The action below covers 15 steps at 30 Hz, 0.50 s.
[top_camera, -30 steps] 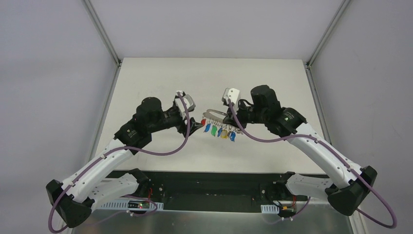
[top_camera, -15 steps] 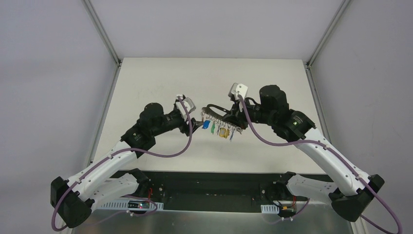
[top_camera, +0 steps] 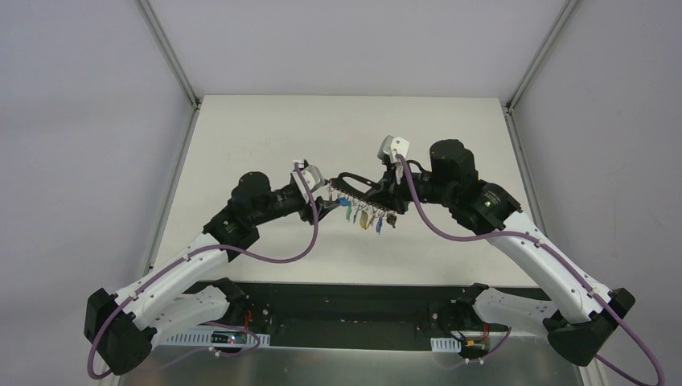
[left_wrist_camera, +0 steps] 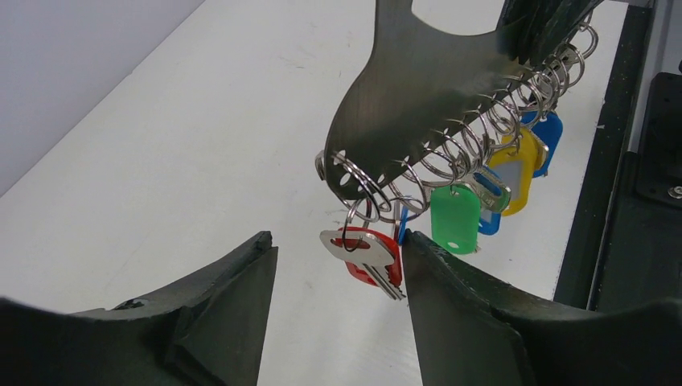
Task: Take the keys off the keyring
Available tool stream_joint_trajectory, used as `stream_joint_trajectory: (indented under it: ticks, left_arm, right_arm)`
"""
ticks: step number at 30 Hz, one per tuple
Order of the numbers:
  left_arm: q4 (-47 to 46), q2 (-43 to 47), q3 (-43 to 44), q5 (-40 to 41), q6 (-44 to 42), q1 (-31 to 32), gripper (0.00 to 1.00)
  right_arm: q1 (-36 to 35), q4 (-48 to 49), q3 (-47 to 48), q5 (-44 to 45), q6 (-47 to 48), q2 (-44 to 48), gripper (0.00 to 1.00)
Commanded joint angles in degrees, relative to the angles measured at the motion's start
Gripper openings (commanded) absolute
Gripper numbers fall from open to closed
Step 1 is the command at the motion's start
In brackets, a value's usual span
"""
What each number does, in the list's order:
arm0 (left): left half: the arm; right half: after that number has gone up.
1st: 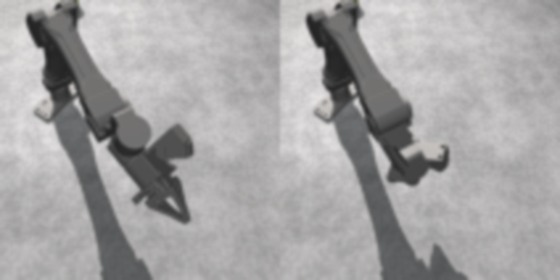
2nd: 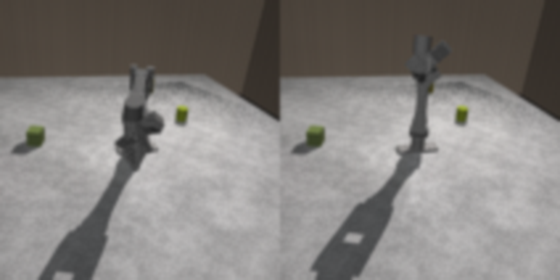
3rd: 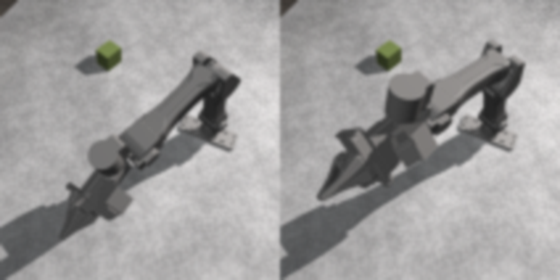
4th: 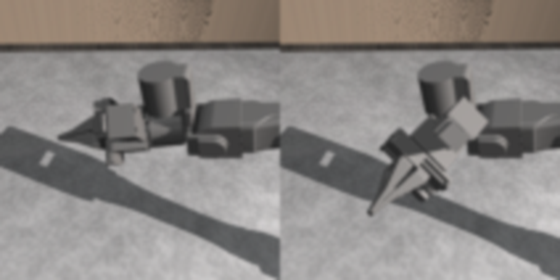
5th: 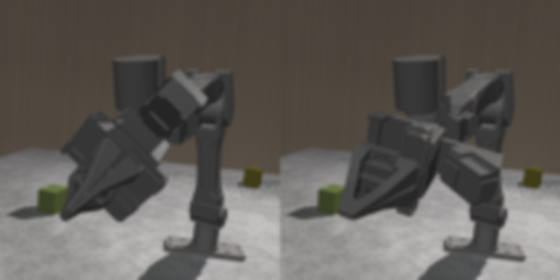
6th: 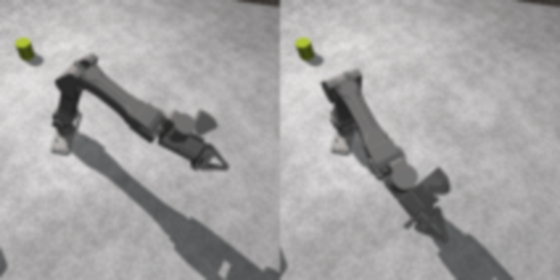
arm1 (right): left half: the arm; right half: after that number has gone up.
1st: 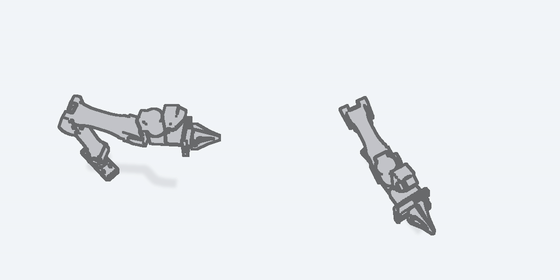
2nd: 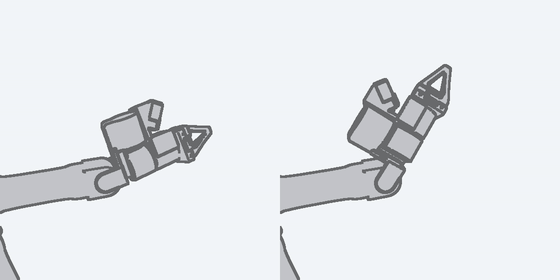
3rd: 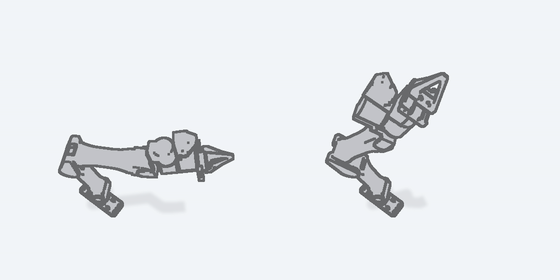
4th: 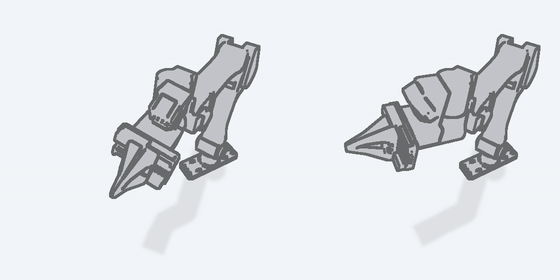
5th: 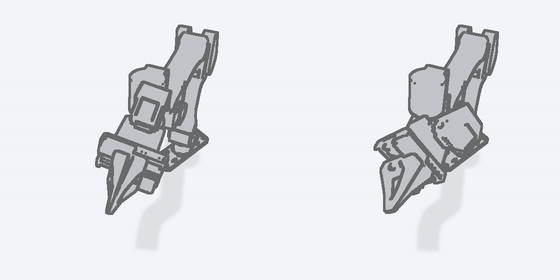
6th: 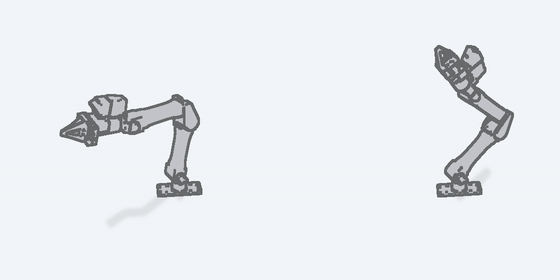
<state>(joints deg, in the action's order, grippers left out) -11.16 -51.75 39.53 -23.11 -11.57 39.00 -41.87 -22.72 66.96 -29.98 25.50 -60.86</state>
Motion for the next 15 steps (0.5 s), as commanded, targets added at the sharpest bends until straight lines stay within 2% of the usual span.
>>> stream_joint_trajectory:
  ticks: [1,5,10,15]
  left_arm:
    - [-3.4,0.7,0.9,-2.0,-1.0,0.3,0.58]
    - [-4.0,1.5,0.3,-1.6,-1.4,0.3,0.55]
    - [-4.0,2.4,0.0,-0.3,-2.2,0.3,0.38]
    - [-3.8,3.2,-0.1,1.3,-2.7,0.3,0.30]
  right_arm:
    - [0.1,4.4,3.1,-2.0,-1.1,1.0,0.00]
    - [0.1,4.5,3.0,-1.9,-1.1,1.0,0.00]
    - [0.1,4.3,2.8,-1.6,-1.1,1.2,0.00]
    - [0.1,3.9,2.9,-1.9,-1.3,1.2,0.00]
